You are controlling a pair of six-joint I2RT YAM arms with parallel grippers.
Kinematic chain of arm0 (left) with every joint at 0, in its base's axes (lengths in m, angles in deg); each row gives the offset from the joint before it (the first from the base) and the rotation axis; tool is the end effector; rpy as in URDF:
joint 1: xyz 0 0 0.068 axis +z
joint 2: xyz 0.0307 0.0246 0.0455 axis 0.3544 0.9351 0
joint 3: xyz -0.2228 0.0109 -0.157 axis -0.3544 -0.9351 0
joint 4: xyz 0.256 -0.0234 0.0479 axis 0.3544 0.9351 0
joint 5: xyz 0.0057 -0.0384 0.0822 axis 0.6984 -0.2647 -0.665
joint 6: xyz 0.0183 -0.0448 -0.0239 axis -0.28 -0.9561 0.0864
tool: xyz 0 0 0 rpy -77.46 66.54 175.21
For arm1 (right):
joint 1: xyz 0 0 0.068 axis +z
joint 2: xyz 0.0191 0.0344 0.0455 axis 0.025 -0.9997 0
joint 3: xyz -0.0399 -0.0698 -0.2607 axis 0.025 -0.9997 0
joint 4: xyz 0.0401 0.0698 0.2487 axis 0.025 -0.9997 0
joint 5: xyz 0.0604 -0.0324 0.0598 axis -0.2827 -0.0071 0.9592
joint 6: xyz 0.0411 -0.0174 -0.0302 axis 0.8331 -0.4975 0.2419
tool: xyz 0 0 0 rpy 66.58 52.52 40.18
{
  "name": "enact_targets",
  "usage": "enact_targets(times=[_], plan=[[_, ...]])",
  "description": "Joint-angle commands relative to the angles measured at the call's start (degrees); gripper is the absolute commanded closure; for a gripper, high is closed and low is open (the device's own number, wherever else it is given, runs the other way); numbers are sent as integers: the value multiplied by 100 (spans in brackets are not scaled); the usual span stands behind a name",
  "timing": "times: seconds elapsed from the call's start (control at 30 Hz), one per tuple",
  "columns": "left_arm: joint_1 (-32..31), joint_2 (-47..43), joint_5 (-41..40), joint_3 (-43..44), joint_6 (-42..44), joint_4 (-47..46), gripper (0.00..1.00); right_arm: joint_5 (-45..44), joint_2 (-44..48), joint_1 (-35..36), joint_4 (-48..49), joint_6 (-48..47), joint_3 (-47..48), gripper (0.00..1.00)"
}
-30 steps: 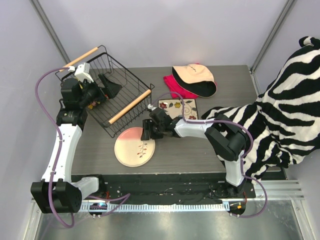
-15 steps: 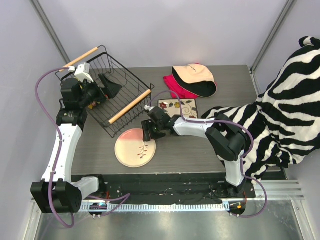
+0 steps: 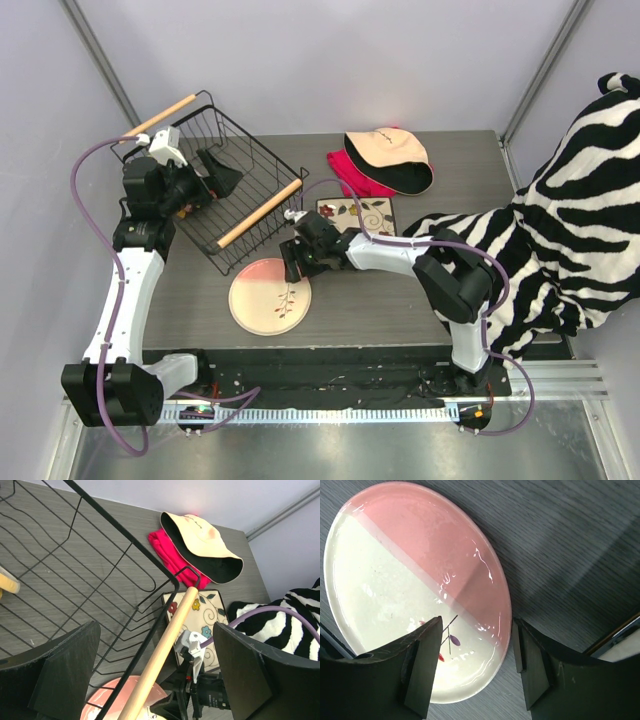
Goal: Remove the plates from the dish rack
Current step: Place the plate at the center of the board, then unload the plate from the dish rack.
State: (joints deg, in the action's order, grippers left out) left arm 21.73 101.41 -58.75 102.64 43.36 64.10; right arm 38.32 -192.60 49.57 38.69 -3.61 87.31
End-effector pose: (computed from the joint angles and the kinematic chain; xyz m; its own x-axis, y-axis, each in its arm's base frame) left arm 0.2578 -0.0104 0.3790 -0.4027 -0.4299 -0.8081 0.2261 0.8088 -0.5429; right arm 0.2586 0.3264 0.1689 -0.7640 -0.3316 -0.5534 -0.5692 0.7504 0.3361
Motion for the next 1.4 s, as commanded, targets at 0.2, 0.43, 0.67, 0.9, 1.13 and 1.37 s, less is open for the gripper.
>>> enact_targets(times=[0.2,0.43,0.67,0.9,1.13,1.37], plan=[[-18,-162,-1009,294,426,364,0,247,1235,68,963,-95,-433,36],[-18,-233,-1835,136,321,303,0,71,2132,59,1447,-112,-927,36],[-18,-22,-3206,39,-408,188,0,308,2677,-520,1544,-86,-690,35],[-27,452,-3761,136,-1015,-75,0,1028,3405,-1742,3140,775,-996,35],[-18,1384,-3778,610,-1095,-85,0,967,4083,-2226,3609,995,-1814,33],[-27,1982,-3594,1005,-1165,-427,3,1046,4242,-2560,3706,1065,-2175,32]])
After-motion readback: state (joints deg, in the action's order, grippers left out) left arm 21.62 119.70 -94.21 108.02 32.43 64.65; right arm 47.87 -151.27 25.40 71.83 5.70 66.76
